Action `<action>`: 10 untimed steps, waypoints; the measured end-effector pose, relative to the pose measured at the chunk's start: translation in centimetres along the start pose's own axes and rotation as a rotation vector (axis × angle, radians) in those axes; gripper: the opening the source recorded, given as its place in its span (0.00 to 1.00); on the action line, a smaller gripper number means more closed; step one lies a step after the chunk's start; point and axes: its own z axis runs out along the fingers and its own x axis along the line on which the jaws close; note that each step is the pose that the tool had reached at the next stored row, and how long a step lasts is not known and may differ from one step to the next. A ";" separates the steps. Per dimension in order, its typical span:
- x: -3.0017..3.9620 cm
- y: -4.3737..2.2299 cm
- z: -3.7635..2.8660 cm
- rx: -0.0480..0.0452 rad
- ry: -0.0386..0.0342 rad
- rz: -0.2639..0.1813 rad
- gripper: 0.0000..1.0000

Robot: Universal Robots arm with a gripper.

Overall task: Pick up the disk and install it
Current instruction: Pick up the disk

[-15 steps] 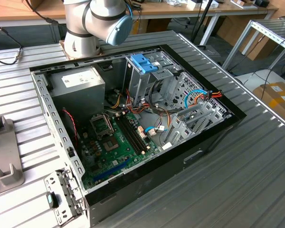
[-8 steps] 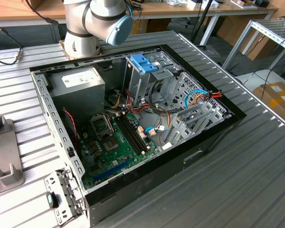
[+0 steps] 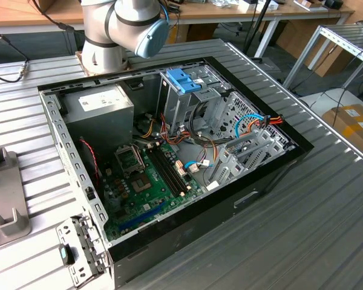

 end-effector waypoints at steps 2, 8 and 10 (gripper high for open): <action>0.00 0.00 0.00 -0.0003 0.0004 -0.010 0.10; 0.00 0.00 0.00 -0.0011 0.0019 -0.043 0.10; 0.00 0.00 0.00 -0.0013 0.0023 -0.053 0.10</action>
